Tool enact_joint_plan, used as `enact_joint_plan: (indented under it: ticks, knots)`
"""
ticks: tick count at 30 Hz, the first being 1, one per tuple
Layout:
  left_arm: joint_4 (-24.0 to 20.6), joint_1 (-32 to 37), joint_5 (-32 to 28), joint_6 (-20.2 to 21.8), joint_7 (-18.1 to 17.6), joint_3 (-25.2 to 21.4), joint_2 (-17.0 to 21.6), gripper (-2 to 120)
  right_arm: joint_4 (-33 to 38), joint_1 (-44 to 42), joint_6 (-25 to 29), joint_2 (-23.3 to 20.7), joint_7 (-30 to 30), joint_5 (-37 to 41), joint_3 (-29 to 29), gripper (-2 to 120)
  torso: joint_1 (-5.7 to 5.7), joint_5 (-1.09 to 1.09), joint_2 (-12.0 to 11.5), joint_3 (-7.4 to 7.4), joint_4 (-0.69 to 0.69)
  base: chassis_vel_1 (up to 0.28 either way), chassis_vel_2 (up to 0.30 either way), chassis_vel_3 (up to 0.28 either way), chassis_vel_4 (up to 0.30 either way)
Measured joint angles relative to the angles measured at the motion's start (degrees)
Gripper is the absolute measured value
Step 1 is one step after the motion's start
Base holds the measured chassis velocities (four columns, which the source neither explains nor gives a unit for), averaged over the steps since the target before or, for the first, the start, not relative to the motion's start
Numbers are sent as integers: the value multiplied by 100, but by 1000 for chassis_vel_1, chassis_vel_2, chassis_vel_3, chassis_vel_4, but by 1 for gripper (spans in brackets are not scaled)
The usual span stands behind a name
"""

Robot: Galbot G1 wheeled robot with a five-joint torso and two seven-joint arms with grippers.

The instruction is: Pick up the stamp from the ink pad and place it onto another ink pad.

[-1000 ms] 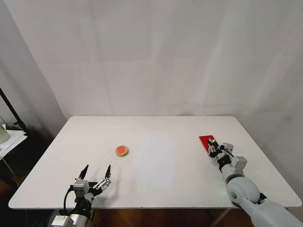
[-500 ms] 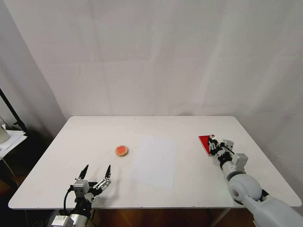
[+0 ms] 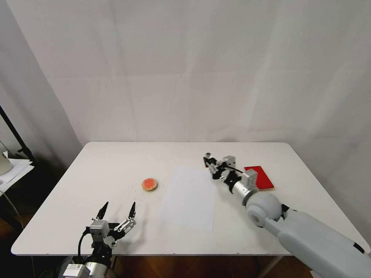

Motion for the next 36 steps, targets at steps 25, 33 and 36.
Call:
enact_joint_plan:
  ticks: [25, 33, 36]
  knots:
    - [0, 0, 0, 0, 0, 0, 0, 100, 142, 291, 159, 129, 110, 132, -233, 8, -1, 1, 0, 0, -1, 0, 0, 0, 0]
    - [0, 0, 0, 0, 0, 0, 0, 100, -187, 1193, 168, 714, -105, 233, -1075, 8, 0, -1, 0, 0, 0, 0, 0, 0, 0]
    - [0, -1, 0, 0, 0, 0, 0, 100, -686, 1327, 259, 1258, -326, -56, -1333, 8, 0, -1, 0, 0, 1, 0, 0, 0, 0]
